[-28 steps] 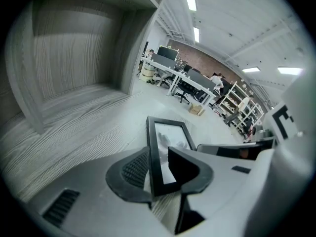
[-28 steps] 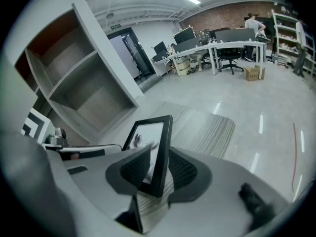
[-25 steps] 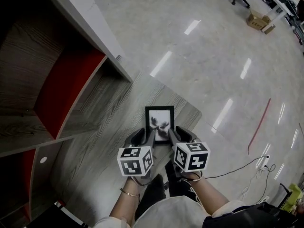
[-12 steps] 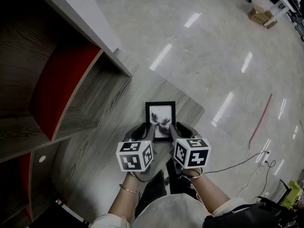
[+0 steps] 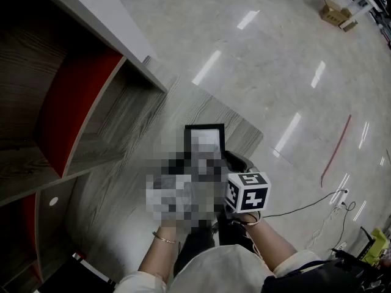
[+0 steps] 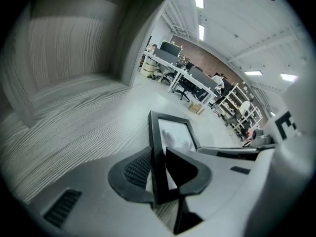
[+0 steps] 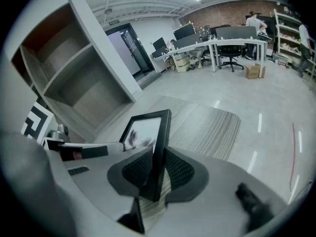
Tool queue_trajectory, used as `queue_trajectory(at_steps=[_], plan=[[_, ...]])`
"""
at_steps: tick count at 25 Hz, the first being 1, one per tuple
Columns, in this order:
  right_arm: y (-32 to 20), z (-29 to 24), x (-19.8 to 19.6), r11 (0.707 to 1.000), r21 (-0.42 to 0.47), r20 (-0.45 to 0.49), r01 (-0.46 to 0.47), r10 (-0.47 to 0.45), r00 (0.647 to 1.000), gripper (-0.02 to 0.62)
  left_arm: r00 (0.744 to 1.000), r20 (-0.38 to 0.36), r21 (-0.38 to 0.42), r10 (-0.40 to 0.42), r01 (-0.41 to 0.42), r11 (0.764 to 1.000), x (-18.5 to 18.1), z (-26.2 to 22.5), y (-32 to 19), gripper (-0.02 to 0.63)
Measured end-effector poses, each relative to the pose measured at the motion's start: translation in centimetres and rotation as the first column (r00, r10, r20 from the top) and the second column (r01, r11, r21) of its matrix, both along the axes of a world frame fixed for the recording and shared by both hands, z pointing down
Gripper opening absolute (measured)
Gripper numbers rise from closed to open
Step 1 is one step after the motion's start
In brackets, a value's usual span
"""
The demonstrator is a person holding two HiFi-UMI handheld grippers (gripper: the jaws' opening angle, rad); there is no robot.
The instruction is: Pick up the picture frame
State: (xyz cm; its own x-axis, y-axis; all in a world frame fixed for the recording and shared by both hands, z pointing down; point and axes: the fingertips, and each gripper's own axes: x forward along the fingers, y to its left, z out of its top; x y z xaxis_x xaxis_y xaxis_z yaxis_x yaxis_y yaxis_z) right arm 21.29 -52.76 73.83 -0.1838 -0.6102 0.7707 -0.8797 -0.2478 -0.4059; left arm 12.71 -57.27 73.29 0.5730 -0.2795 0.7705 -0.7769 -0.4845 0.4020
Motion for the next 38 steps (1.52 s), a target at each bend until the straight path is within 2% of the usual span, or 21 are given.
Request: queue_trajectory(at_steps=[6,11,22,38], plan=[[-0.1,0.1,-0.1,1.000,-0.008,0.011,0.006,-0.006,1.000,0.094,1.000,0.003,-0.011,-0.028,0.028,1.000,-0.2,0.1,-0.1,0.094],[-0.1,-0.1,0.2,1.000,0.014,-0.013,0.016,-0.016,1.000,0.092,0.999,0.028,0.027,-0.022,0.021,0.999,0.0,-0.4,0.2,0.087],[-0.8,-2.4,-0.2,0.997,0.078,-0.031,0.023,-0.021,0.999,0.089,0.998,-0.008,0.079,-0.068,0.068,0.995,-0.7,-2.8,-0.1,0.080],[-0.7,-8.5,-3.9,0.981,0.176,-0.049,0.079,-0.071,0.996,0.089,0.988,-0.070,0.168,-0.139,0.149,0.974,-4.8,-9.0,0.6,0.081]])
